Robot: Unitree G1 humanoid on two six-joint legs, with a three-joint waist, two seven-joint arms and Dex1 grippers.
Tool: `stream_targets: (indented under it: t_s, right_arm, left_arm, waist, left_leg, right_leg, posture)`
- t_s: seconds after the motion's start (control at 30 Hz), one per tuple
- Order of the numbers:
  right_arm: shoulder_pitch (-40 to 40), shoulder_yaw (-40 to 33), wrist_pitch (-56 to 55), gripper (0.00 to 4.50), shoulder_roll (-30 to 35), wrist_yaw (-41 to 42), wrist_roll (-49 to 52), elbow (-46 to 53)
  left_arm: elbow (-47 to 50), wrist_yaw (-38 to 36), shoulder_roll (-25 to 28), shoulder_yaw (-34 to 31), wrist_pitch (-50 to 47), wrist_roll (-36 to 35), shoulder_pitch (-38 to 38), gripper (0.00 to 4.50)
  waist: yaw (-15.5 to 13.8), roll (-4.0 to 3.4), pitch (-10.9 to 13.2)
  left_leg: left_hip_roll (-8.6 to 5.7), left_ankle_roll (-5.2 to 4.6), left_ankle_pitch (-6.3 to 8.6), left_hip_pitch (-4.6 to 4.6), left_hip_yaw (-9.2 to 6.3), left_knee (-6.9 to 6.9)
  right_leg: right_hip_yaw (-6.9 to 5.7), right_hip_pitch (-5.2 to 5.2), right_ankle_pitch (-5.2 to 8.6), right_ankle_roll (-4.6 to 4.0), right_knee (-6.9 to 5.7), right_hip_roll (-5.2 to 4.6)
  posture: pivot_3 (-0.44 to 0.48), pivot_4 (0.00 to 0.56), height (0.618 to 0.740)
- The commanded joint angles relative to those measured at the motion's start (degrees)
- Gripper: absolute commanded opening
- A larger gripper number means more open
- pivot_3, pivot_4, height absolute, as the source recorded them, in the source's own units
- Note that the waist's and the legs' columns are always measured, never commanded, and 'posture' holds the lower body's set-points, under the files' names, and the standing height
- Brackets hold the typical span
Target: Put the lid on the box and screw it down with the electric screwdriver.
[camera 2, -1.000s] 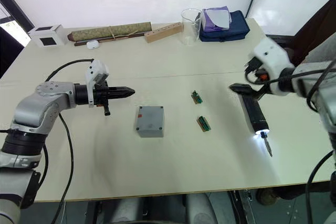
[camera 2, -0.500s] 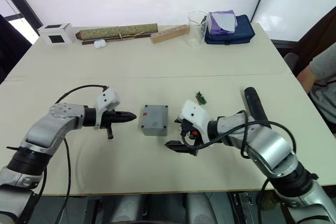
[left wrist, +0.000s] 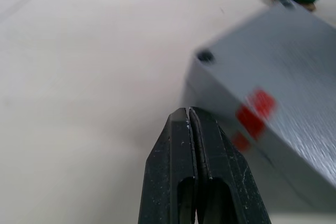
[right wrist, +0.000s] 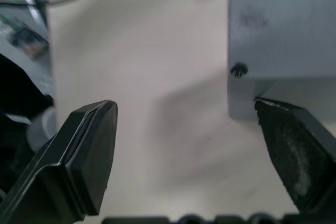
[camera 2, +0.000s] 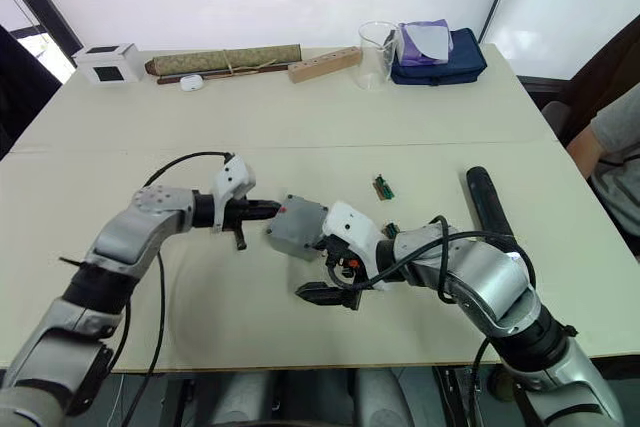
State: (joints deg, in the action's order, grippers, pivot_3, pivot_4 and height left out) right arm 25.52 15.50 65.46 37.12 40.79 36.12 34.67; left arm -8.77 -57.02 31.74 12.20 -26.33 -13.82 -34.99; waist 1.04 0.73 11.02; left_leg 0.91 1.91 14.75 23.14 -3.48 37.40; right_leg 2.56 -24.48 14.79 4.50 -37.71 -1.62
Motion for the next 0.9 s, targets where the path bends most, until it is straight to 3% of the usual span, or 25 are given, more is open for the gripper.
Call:
stream_targets:
  t_s: [0.03, 0.13, 0.23, 0.4, 0.57, 0.7, 0.9]
  right_arm:
    - [0.00, -2.66, -3.13, 4.41, 4.95, 1.18, -2.21, 1.06]
    - [0.37, -0.20, -10.46, 4.41, 10.51, 3.29, -8.84, -3.10]
    - [1.98, 2.52, -17.93, 4.41, 11.54, 6.15, -13.65, -9.70]
    - [7.13, 7.71, -28.45, 4.41, 8.59, 10.58, -21.35, -21.57]
    - [12.57, 11.44, -37.15, 4.41, 1.81, 15.74, -25.22, -30.98]
    - [12.05, 11.80, -37.73, 4.41, 0.40, 20.21, -24.91, -29.91]
    - [8.80, 10.70, -34.19, 4.41, 1.59, 22.17, -23.77, -24.01]
  left_arm:
    - [-1.17, -0.67, 3.00, -1.88, 2.72, 1.73, 1.03, 0.00]
    - [2.12, -1.91, 5.69, -2.53, 0.73, 0.85, 4.00, 0.00]
    - [9.82, -4.10, 8.61, -2.37, -3.82, -1.85, 9.11, 0.00]
    - [20.66, -3.87, 10.54, -3.72, -12.31, -6.25, 16.64, 0.00]
    - [25.33, 0.70, 7.08, -1.85, -14.25, -6.23, 18.93, 0.00]
    - [22.58, 4.84, 2.61, -1.53, -12.56, -4.43, 16.07, 0.00]
    - [20.71, 5.81, 2.34, -1.88, -10.77, -3.36, 14.77, 0.00]
  waist:
    - [0.14, 0.00, 0.00]
    - [0.23, 0.00, 0.00]
    - [0.10, 0.00, 0.00]
    - [0.12, 0.00, 0.01]
    - [0.01, 0.00, 0.01]
    - [-0.32, 0.00, 0.00]
    - [-0.17, 0.00, 0.00]
  left_leg:
    - [0.00, 0.00, 0.00, -0.02, 0.00, -0.03]
    - [0.01, 0.00, 0.00, -0.08, -0.01, -0.09]
    - [0.02, 0.00, 0.00, -0.09, 0.01, -0.10]
    - [0.02, 0.00, 0.00, -0.09, 0.05, -0.09]
    - [0.02, 0.00, 0.00, -0.12, 0.05, -0.08]
    - [0.01, 0.00, 0.00, -0.09, 0.03, -0.03]
    - [0.00, 0.01, 0.00, -0.12, 0.02, -0.03]
  right_leg:
    - [0.01, 0.00, 0.00, 0.00, -0.01, 0.00]
    - [0.00, -0.01, 0.01, -0.01, -0.06, 0.02]
    - [0.01, -0.02, 0.01, -0.01, -0.06, 0.02]
    - [0.05, -0.02, 0.01, -0.01, -0.06, 0.00]
    - [0.06, -0.02, 0.01, -0.01, -0.12, 0.01]
    - [0.04, -0.01, 0.00, -0.01, -0.14, 0.00]
    - [0.04, -0.01, 0.00, -0.02, -0.18, -0.02]
  posture:
    - [0.000, 0.150, 0.740]
    - [0.000, 0.150, 0.740]
    - [0.000, 0.150, 0.740]
    - [0.000, 0.150, 0.740]
    - [0.000, 0.150, 0.740]
    - [0.000, 0.150, 0.740]
    - [0.000, 0.150, 0.740]
